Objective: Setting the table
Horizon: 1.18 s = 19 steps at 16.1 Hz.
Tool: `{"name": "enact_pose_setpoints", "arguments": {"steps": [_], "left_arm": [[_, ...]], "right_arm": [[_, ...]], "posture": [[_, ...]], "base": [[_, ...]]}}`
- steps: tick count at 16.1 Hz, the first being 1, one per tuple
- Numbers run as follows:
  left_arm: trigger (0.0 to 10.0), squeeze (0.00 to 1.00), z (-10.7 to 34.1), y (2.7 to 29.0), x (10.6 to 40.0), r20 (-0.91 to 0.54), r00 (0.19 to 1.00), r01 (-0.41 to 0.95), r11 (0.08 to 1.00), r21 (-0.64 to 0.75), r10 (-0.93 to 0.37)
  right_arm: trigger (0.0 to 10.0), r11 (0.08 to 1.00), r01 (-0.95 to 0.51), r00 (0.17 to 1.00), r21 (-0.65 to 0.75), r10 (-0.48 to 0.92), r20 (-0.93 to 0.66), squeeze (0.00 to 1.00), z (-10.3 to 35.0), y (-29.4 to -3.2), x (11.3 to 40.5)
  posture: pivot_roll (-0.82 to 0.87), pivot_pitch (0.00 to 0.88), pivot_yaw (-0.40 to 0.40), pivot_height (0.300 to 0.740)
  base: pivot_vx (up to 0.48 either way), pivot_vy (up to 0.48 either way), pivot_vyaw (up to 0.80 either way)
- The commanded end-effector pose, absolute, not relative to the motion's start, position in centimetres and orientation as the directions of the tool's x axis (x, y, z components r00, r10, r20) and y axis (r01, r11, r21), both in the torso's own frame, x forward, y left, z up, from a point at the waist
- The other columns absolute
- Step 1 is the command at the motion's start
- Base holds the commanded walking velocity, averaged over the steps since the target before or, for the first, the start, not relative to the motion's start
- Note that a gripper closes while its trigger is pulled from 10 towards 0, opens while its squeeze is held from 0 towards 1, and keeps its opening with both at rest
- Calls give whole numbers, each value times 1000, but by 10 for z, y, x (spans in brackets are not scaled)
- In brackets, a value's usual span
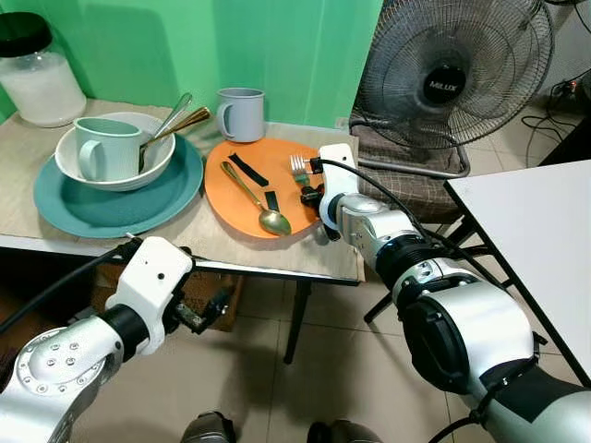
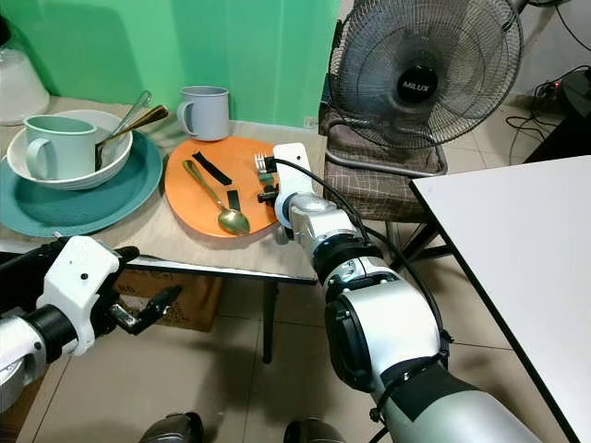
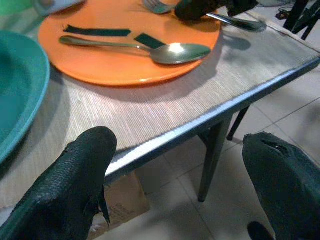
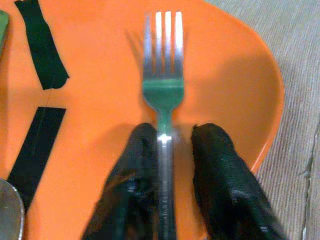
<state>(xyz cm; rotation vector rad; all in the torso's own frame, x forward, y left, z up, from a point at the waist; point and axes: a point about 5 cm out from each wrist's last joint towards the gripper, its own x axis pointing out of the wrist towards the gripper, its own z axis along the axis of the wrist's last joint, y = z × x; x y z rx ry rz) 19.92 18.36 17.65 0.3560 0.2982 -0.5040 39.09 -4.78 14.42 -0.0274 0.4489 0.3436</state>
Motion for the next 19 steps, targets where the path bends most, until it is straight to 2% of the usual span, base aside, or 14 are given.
{"name": "enact_pose_setpoints", "arguments": {"steps": [1, 11, 19], "left_arm": [[10000, 0, 180, 180, 198, -352, 829, 532, 806, 258, -435], [10000, 0, 186, 173, 205, -300, 829, 544, 805, 236, -473], [10000, 0, 189, 168, 223, -245, 851, 518, 820, 242, -465]], "right_arm": [[0, 942, -329, 821, 63, 319, -473, 0, 138, -48, 388], [0, 934, -350, 823, 78, 346, -451, 0, 144, -46, 390], [0, 895, -351, 857, 276, 426, -289, 0, 186, -64, 407]], "posture": [[61, 168, -101, 740], [51, 149, -98, 740], [28, 90, -80, 740]], "base": [[0, 0, 0], [0, 0, 0], [0, 0, 0]]}}
